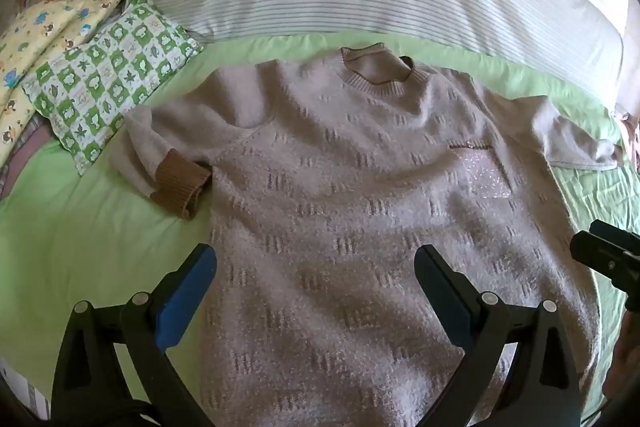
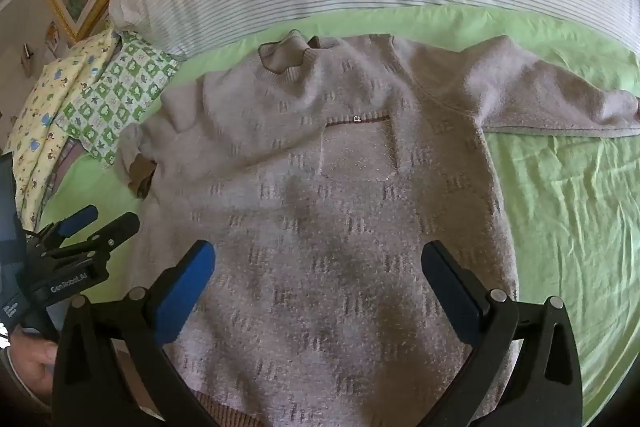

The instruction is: Fold small clothes

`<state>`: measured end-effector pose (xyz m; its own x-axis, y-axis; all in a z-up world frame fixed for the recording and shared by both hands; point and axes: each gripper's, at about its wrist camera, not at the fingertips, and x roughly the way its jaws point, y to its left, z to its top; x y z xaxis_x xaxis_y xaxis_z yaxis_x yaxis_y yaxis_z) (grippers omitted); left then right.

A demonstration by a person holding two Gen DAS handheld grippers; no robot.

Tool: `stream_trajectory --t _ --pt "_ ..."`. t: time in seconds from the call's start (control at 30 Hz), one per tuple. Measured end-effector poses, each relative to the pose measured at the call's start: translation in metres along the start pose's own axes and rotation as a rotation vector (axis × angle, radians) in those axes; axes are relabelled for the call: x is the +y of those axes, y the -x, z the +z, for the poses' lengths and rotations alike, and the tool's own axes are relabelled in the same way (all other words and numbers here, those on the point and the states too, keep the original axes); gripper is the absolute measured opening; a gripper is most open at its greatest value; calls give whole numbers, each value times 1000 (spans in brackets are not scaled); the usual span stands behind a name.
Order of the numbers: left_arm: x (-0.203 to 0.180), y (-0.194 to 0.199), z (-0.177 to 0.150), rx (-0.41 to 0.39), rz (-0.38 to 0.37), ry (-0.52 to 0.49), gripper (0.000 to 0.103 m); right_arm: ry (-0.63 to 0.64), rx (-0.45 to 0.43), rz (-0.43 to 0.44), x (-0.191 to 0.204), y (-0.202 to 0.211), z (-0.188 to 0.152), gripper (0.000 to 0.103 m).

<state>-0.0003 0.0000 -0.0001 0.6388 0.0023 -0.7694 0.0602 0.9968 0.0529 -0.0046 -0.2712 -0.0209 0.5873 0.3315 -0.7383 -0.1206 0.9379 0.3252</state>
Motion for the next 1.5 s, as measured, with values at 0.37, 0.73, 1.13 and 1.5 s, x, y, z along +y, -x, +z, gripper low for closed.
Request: stream_trajectory --t 0.37,0.73,1.13,1.5 --pt "1 0 1 2 -6 10 100 -16 5 8 -2 -1 1 103" --pt "0 3 -1 0 -6 12 100 -14 9 26 -1 1 1 103" --pt "2 2 -3 -5 -11 15 100 -17 9 32 -1 1 1 103" --pt "-6 -1 -7 -3 -15 17 100 -25 14 46 -4 1 2 103"
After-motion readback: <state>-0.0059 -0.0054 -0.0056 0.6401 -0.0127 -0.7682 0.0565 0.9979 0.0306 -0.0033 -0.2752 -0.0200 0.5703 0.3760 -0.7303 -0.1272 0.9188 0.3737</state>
